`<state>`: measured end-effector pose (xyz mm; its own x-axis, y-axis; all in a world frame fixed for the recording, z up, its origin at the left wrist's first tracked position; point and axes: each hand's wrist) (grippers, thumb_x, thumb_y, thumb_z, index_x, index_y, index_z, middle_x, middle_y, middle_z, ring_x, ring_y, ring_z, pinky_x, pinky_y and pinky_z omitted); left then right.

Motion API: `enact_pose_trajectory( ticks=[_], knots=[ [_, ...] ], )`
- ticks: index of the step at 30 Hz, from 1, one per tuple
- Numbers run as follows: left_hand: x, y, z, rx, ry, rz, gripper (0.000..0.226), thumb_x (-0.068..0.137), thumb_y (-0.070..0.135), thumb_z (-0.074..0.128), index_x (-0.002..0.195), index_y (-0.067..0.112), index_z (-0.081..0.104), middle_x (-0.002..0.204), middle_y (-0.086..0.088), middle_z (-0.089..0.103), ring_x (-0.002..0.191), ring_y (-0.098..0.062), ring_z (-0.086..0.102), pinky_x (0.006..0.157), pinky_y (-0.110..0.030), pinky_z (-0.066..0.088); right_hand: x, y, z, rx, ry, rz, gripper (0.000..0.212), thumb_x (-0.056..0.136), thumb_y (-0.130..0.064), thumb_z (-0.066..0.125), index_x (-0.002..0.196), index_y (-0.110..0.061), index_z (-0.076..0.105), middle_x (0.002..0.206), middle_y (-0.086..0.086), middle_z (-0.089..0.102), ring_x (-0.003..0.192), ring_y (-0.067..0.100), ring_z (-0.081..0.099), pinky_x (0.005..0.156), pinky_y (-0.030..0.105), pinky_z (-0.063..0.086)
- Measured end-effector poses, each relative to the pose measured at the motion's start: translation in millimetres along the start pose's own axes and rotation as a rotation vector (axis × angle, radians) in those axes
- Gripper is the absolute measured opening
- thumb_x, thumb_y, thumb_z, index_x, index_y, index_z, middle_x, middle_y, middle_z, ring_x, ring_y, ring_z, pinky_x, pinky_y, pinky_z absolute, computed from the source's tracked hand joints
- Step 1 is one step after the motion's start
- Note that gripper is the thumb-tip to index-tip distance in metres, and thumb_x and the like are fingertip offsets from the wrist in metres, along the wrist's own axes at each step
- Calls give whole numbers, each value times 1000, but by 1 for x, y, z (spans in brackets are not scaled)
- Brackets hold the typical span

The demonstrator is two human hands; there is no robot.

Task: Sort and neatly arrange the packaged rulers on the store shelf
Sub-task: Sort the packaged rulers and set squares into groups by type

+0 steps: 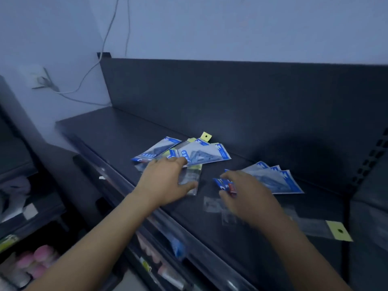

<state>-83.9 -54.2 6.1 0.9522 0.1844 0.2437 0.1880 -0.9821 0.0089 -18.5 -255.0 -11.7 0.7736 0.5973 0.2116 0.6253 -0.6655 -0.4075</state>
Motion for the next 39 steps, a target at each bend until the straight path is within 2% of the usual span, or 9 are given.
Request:
enact_pose_trajectory(
  ticks=[9, 12, 15, 19, 23, 28, 32, 34, 39],
  knots=[
    [135, -51, 60, -165, -126, 187, 66, 84, 60, 59, 130, 14, 48, 131, -6, 55, 118, -26, 50, 95, -37, 40, 96, -40, 63, -168, -76, 294, 45, 89, -55, 45, 115, -20, 52, 117, 4, 57, 108, 24, 52, 77, 34, 40],
    [172, -60, 72, -338, -272, 295, 63, 78, 57, 69, 121, 13, 52, 119, -5, 56, 105, -24, 53, 82, -34, 44, 117, -55, 77, -86, -25, 510, 36, 82, -53, 56, 95, -19, 57, 103, 2, 62, 99, 25, 58, 69, 31, 44],
    [201, -72, 77, -524, -440, 312, 49, 70, 49, 80, 101, 18, 56, 100, 2, 60, 89, -18, 58, 71, -31, 43, 132, -62, 75, 57, -20, 815, 48, 69, -54, 70, 61, -20, 38, 63, -4, 45, 69, 21, 48, 47, 27, 28],
    [225, -89, 78, -839, -643, 354, 15, 78, 25, 78, 78, 20, 63, 74, 5, 66, 63, -8, 61, 58, -23, 42, 139, -70, 72, 79, -8, 1004, 52, 64, -52, 78, 59, -16, 40, 56, -3, 40, 61, 19, 43, 47, 27, 28],
    [235, -101, 66, -1036, -709, 356, 13, 82, 16, 73, 85, 22, 62, 70, 10, 71, 62, -5, 68, 60, -21, 49, 134, -78, 67, 186, -4, 1089, 33, 67, -42, 81, 70, -12, 66, 68, 1, 64, 66, 16, 58, 52, 23, 37],
    [226, -103, 43, -1155, -786, 454, 27, 84, 20, 71, 108, 28, 61, 92, 2, 76, 80, -21, 74, 72, -35, 57, 114, -77, 58, 233, 100, 1118, 26, 68, -30, 82, 55, -18, 62, 57, -4, 61, 57, 12, 56, 57, 23, 42],
    [208, -98, 28, -1229, -797, 472, 30, 86, 17, 70, 113, 28, 61, 97, 0, 75, 83, -22, 74, 71, -36, 58, 97, -71, 52, 238, 233, 1082, 14, 72, -27, 77, 65, -17, 71, 65, -6, 69, 65, 14, 63, 65, 27, 48],
    [197, -96, 26, -1255, -790, 480, 31, 85, 15, 71, 114, 25, 62, 99, -3, 75, 86, -25, 73, 75, -39, 58, 86, -66, 46, 316, 319, 1061, 14, 73, -26, 77, 63, -19, 71, 58, -12, 65, 59, 11, 58, 63, 27, 46],
    [159, -72, 23, -1324, -719, 416, 26, 84, 13, 71, 110, 18, 68, 96, -10, 75, 84, -28, 73, 72, -39, 59, 32, -45, 16, 258, 273, 1021, 19, 78, -28, 74, 65, -16, 68, 66, 0, 66, 65, 16, 58, 66, 30, 47]
  ],
)
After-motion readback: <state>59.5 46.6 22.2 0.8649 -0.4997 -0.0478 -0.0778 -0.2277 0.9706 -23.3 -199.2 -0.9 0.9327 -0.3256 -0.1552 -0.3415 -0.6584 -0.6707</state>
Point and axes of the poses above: each hand's wrist, its own x-axis towards the middle knuckle, its own z-axis out of the palm, y = z × x
